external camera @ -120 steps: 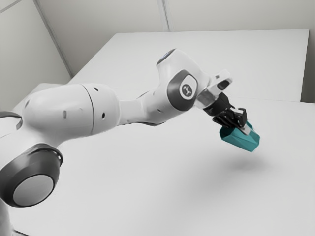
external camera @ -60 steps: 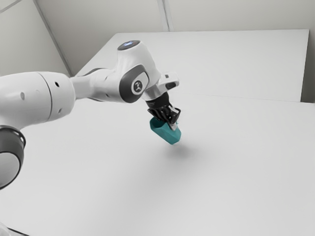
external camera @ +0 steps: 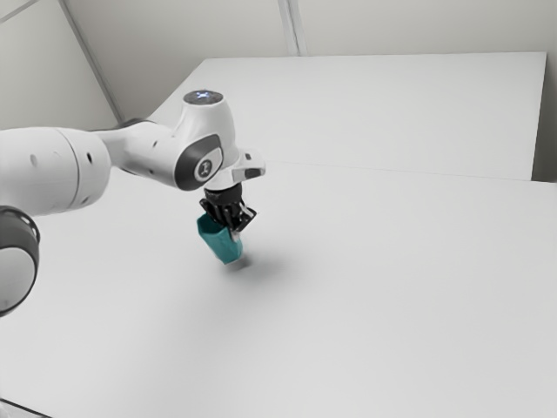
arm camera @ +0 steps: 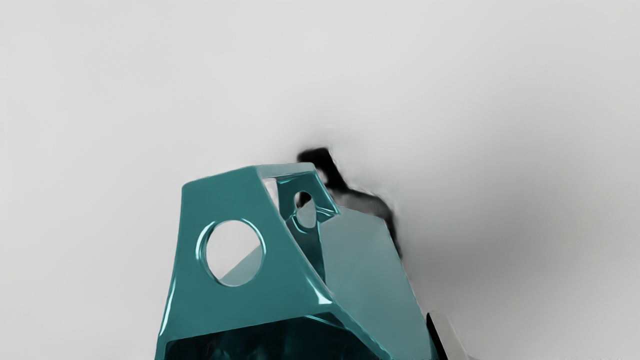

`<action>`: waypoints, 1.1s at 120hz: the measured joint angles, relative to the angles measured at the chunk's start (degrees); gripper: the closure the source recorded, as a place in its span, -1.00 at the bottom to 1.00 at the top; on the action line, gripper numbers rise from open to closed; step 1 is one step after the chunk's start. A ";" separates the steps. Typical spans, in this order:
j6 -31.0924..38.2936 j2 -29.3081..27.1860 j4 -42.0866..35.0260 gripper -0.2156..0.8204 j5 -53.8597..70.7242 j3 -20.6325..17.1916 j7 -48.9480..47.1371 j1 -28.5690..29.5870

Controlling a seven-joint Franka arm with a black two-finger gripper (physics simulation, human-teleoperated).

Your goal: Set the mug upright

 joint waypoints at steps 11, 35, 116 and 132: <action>-0.41 0.07 -1.26 0.90 1.27 0.51 -0.39 0.66; -0.91 0.09 -1.83 0.90 -0.84 0.65 -0.54 3.43; -1.49 -0.98 -2.64 -0.27 -6.40 0.71 2.21 4.90; -1.81 -3.52 -2.58 -0.42 -6.00 0.74 2.64 4.79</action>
